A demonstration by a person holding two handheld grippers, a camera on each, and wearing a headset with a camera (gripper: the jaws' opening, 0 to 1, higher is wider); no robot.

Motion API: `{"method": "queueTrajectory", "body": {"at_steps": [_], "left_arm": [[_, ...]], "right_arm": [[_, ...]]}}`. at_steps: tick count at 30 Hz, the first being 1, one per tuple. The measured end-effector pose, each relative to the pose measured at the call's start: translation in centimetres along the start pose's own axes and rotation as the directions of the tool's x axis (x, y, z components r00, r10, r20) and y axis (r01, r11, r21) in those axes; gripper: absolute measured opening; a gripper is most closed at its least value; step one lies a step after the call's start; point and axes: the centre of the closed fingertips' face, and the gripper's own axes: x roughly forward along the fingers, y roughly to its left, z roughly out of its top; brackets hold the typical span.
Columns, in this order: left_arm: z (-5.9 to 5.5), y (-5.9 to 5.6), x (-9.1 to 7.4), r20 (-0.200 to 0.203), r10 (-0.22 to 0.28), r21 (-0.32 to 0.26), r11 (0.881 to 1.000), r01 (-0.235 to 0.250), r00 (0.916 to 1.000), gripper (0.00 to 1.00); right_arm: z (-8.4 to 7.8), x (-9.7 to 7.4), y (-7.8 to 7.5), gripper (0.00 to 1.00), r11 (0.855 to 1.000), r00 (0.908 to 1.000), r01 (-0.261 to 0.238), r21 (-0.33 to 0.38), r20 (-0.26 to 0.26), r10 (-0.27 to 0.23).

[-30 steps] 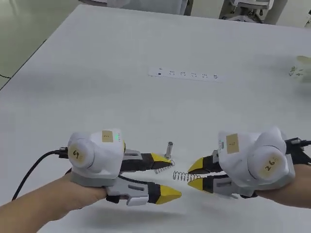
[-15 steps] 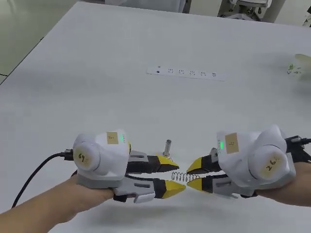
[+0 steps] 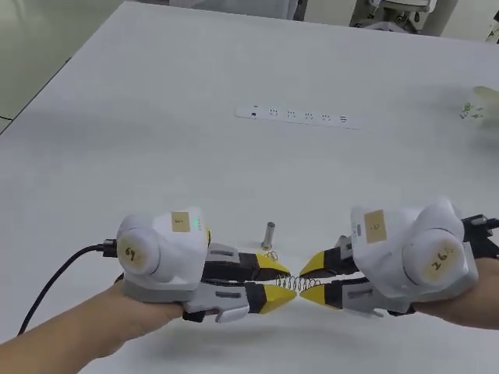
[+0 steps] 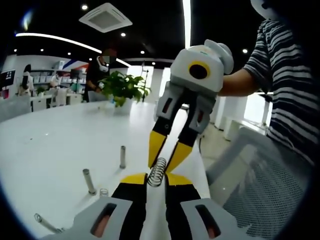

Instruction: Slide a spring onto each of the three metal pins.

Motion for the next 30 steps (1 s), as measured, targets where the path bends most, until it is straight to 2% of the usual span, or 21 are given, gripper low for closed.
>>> {"method": "queueTrajectory", "body": {"at_steps": [11,22,30], "left_arm": [[0.04,-0.07,-0.07,0.002,-0.013,-0.001,1.000,0.013,0.9999,0.03],[-0.44,-0.52,-0.04,-0.019,-0.039,-0.007,0.999,0.039,0.9990,0.03],[-0.38,-0.68,-0.06,-0.023,-0.046,-0.009,0.999,0.046,0.9987,0.02]], "right_arm": [[0.10,-0.06,0.05,0.08,1.000,1.0000,-0.009,-0.016,-0.003,0.009],[-0.06,0.17,0.65,0.08,1.000,0.9995,-0.029,0.008,0.013,0.028],[-0.04,0.18,0.74,0.08,0.999,0.9993,-0.031,0.018,0.019,0.031]]}}
